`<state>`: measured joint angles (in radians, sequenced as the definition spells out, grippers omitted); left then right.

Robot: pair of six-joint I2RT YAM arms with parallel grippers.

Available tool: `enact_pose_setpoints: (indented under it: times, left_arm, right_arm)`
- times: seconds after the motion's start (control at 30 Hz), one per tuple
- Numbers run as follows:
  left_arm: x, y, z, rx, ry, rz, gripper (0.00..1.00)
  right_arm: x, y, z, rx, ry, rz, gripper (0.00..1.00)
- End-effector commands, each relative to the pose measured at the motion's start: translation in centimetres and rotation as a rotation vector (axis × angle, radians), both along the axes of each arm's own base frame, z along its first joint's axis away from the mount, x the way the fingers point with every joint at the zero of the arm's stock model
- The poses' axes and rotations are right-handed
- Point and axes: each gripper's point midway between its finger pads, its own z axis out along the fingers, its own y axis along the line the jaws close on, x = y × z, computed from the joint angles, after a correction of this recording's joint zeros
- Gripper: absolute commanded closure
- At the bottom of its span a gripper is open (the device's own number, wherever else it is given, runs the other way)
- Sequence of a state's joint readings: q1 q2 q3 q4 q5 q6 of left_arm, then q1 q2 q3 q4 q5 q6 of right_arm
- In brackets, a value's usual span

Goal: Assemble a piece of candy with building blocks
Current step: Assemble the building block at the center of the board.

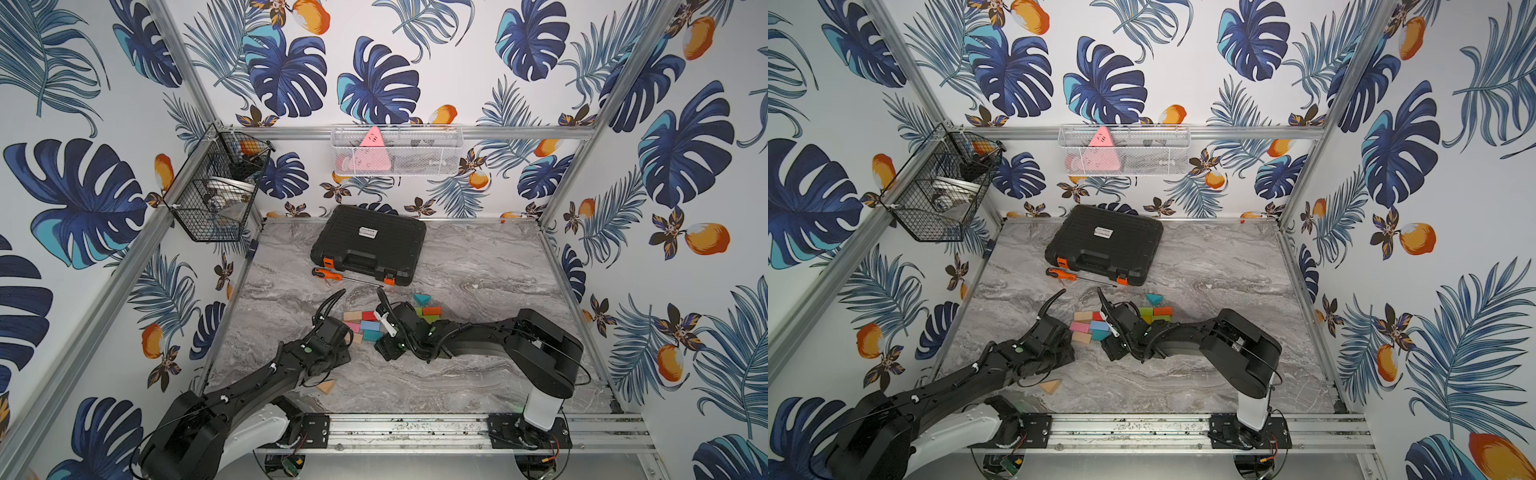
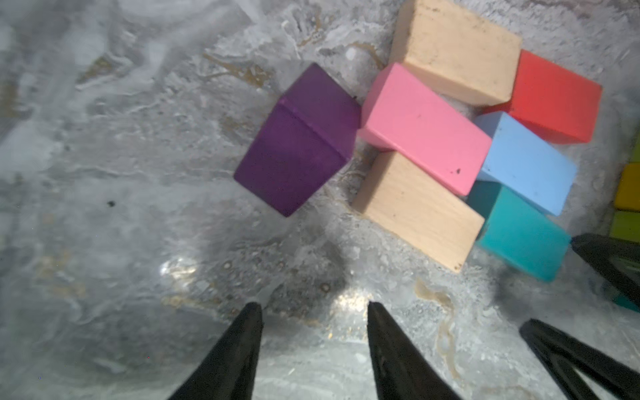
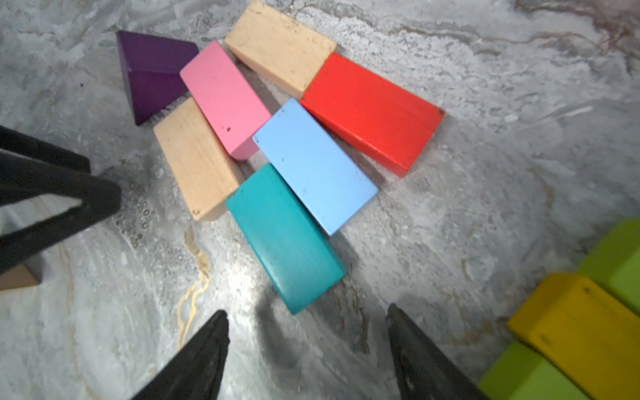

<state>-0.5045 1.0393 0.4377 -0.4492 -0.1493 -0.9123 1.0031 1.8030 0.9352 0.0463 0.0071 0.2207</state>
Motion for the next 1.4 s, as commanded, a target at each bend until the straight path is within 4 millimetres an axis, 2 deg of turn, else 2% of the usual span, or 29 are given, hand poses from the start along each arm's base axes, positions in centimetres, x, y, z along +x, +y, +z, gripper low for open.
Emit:
enact_pose_setpoints:
  times: [0.0, 0.1, 0.27, 0.4, 0.6, 0.73, 0.9, 1.03, 1.2, 1.3, 1.37]
  left_arm:
    - [0.0, 1.1, 1.0, 0.063, 0.012, -0.017, 0.45]
    - [1.1, 0.8, 2.6, 0.046, -0.021, -0.029, 0.46]
    - [3.6, 0.7, 4.5, 0.037, -0.084, -0.034, 0.60]
    - [5.6, 0.0, 4.0, -0.012, -0.073, -0.046, 0.71]
    - [8.0, 0.0, 2.6, -0.064, -0.071, -0.024, 0.71]
    - [9.1, 0.4, 2.5, -0.088, -0.108, -0.006, 0.71]
    - [9.5, 0.3, 2.3, -0.101, -0.112, -0.006, 0.71]
    - [9.1, 1.4, 1.8, -0.050, -0.080, 0.024, 0.70]
    - [8.6, 2.3, 2.3, -0.015, -0.083, 0.043, 0.69]
    - [7.9, 4.0, 2.5, 0.070, -0.057, 0.088, 0.68]
    - [7.5, 4.4, 2.6, 0.084, -0.050, 0.105, 0.67]
  right_arm:
    - [-0.6, -0.4, 0.4, -0.009, 0.013, 0.018, 0.25]
    - [-0.6, -0.3, 1.4, 0.019, -0.001, 0.016, 0.25]
    - [-0.1, -0.5, 2.1, 0.030, -0.029, -0.005, 0.28]
    - [0.3, -0.8, 2.2, 0.032, -0.028, -0.025, 0.34]
    - [0.2, -1.2, 1.4, 0.015, -0.014, -0.028, 0.35]
    - [0.0, -1.3, 0.7, 0.010, 0.003, -0.029, 0.35]
    - [-0.2, -1.2, 0.2, 0.009, 0.018, -0.025, 0.34]
    - [-0.1, -1.1, 0.2, 0.003, 0.017, -0.023, 0.34]
    - [-0.1, -1.2, 0.4, 0.006, 0.013, -0.023, 0.34]
    - [-0.1, -1.3, 0.5, 0.004, 0.014, -0.023, 0.34]
    - [-0.1, -1.3, 0.3, 0.000, 0.015, -0.024, 0.34]
